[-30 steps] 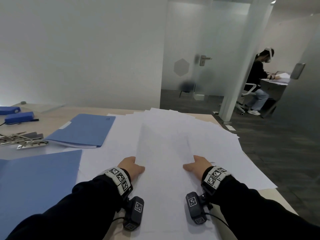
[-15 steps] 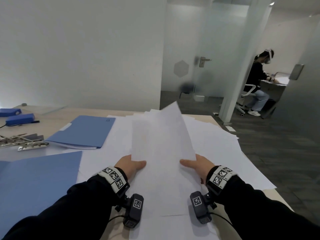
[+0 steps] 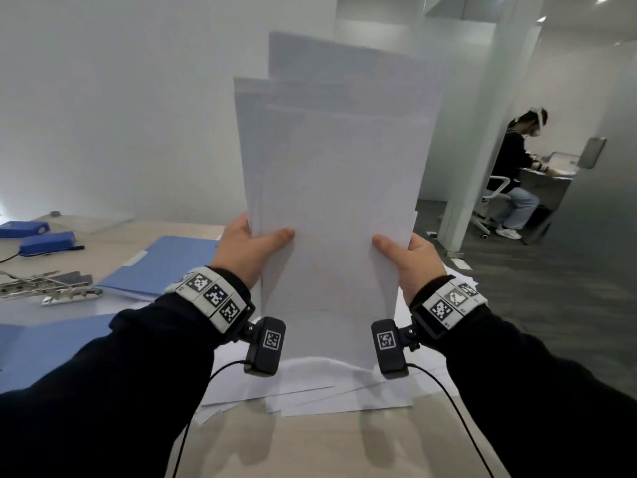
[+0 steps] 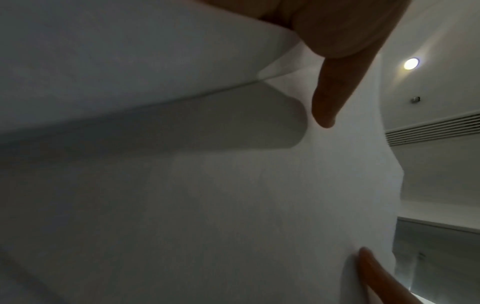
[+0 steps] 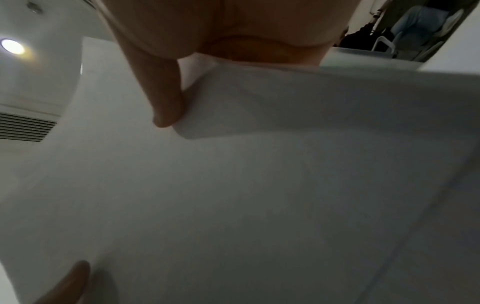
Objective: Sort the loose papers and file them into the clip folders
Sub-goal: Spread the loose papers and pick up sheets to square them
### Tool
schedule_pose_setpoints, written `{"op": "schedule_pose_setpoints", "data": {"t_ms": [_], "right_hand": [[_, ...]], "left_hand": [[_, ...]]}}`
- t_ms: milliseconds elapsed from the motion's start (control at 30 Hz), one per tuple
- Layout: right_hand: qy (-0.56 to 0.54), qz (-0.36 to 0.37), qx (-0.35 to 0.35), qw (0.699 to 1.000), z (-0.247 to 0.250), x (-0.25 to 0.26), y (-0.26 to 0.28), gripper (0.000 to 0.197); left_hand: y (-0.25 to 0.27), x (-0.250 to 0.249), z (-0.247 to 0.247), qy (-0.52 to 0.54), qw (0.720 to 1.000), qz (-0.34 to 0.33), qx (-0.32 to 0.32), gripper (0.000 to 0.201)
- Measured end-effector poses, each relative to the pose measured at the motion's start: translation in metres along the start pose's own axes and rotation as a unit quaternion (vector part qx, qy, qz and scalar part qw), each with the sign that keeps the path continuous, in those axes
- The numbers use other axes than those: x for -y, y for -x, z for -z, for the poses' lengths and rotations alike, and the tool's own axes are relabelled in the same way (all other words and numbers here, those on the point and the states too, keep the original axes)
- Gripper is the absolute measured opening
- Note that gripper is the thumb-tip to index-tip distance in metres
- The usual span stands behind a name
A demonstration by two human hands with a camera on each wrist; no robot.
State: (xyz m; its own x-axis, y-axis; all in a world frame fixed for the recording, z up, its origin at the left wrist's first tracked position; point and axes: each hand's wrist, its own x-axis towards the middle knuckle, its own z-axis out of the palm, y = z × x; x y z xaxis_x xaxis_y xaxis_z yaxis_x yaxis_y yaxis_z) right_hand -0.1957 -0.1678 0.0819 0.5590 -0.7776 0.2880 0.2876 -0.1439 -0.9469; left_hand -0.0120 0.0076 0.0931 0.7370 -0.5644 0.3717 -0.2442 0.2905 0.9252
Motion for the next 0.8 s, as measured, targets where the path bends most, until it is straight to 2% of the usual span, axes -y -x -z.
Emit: {"op": "schedule_pose_setpoints", "data": {"t_ms": [67, 200, 267, 367, 467, 567, 733, 800], "right_hand": [[-0.002, -0.013, 0.012, 1.0, 0.002, -0.006, 0.007, 0.017], [0.044, -0.055, 0.025, 0.997, 0.01, -0.039, 0.032, 0.017], [0.054, -0.068, 0.032, 0.996, 0.011, -0.05, 0.04, 0.018], [0.057, -0.072, 0.027, 0.995, 0.01, -0.054, 0.041, 0.019], [0.035, -0.064, 0.019, 0.997, 0.008, -0.047, 0.034, 0.019], [0.004, -0.054, 0.033, 0.998, 0.008, -0.042, 0.031, 0.023], [0.02, -0.082, 0.052, 0.995, 0.015, -0.066, 0.047, 0.038], [0.024, -0.099, 0.04, 0.994, 0.012, -0.072, 0.051, 0.037]], "left_hand": [[0.003, 0.011, 0.005, -0.025, 0.999, 0.026, 0.02, 0.026], [0.024, 0.047, 0.01, -0.082, 0.99, 0.101, 0.052, 0.014], [0.033, 0.056, 0.009, -0.072, 0.987, 0.123, 0.071, 0.018], [0.034, 0.057, 0.008, -0.062, 0.988, 0.127, 0.064, 0.018], [0.03, 0.049, 0.004, -0.036, 0.993, 0.1, 0.046, 0.017], [0.03, 0.046, 0.006, 0.013, 0.995, 0.086, 0.05, 0.04], [0.046, 0.072, 0.01, -0.005, 0.99, 0.129, 0.065, 0.05], [0.051, 0.077, 0.004, 0.001, 0.987, 0.146, 0.062, 0.05]]}}
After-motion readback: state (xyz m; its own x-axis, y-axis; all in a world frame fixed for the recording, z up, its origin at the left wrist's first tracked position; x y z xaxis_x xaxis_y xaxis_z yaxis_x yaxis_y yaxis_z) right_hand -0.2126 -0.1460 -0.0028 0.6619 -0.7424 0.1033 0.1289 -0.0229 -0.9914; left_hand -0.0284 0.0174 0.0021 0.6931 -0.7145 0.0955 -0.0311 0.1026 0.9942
